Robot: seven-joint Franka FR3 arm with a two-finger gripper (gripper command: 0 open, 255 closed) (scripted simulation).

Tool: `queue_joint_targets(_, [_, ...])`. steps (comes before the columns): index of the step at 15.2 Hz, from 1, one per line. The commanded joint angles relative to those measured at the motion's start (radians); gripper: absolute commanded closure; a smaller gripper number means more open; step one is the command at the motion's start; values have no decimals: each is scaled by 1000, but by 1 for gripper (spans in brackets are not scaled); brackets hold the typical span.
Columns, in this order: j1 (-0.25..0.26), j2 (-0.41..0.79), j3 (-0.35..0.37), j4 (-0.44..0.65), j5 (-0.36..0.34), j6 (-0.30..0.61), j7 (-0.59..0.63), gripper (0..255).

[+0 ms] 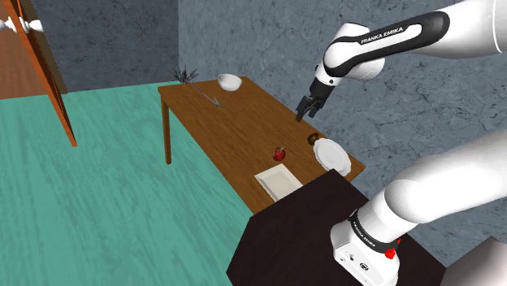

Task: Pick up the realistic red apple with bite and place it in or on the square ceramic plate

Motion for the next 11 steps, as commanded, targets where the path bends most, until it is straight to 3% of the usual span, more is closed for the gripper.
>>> queue_joint_targets(1, [2,78,-26,14,26,53,-43,0])
queue_joint_targets(5, [9,240,-68,46,110,151,-143,0])
queue_joint_targets(11, [-13,500,-76,140,298,252,-330,0])
